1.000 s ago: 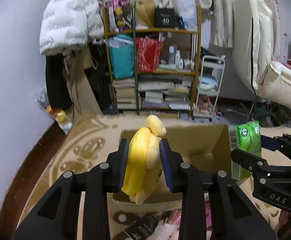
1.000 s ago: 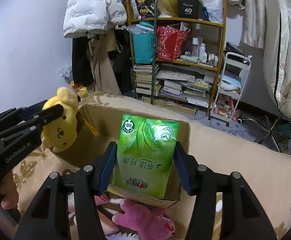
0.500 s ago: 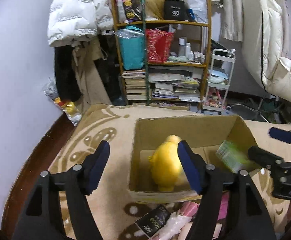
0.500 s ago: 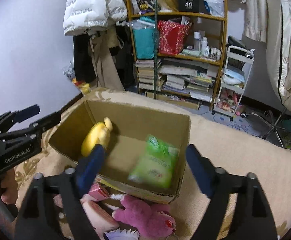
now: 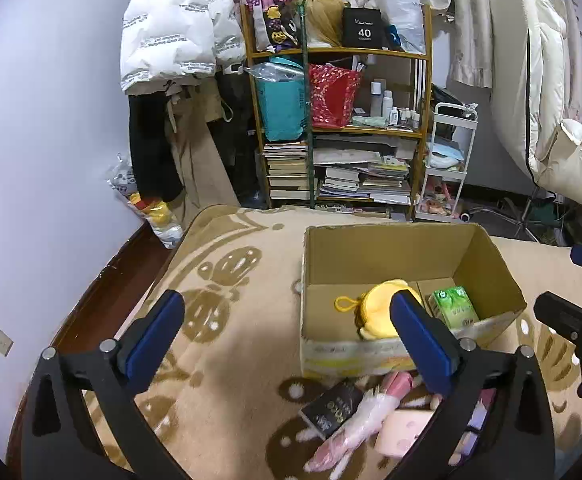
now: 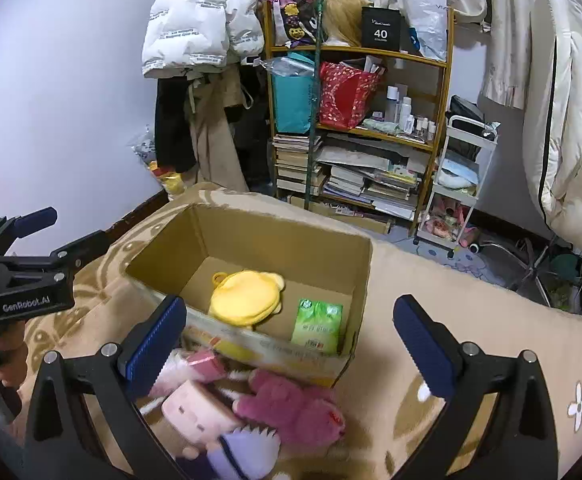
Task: Organize soft objects
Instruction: 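Move both tools back to the remaining pile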
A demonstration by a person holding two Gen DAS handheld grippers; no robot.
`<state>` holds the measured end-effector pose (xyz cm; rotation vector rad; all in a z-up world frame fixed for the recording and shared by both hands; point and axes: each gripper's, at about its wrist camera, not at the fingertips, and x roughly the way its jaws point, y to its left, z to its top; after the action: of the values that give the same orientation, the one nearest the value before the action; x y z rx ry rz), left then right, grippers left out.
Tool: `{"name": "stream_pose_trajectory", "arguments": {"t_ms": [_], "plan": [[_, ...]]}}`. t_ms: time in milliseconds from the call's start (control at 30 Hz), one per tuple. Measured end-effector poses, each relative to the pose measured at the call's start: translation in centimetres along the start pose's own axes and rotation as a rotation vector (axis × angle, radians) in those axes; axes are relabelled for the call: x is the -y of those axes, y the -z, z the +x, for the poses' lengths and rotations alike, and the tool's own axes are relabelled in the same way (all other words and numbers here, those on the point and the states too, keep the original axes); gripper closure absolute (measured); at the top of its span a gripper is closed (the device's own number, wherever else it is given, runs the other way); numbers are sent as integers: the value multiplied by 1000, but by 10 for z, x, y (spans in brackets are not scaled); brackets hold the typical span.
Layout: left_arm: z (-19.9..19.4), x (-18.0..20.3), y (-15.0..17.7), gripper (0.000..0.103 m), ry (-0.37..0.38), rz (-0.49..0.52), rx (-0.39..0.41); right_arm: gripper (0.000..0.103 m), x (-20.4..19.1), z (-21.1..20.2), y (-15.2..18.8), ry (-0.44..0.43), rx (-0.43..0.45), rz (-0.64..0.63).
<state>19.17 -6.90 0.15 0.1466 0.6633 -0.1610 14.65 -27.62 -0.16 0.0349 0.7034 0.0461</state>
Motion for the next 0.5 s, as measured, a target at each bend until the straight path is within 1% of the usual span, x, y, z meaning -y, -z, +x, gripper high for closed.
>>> {"name": "stream_pose_trajectory", "arguments": {"t_ms": [133, 300, 500], "plan": [[-12, -4, 10, 0, 9, -10, -19, 0, -2, -12, 10, 0, -10, 8], [-24, -3, 26, 0, -3, 14, -31, 0, -1, -26, 23, -1, -20, 36], [-26, -2, 44, 0, 1, 32, -64, 0, -1, -31, 38, -8, -39, 74]]}}
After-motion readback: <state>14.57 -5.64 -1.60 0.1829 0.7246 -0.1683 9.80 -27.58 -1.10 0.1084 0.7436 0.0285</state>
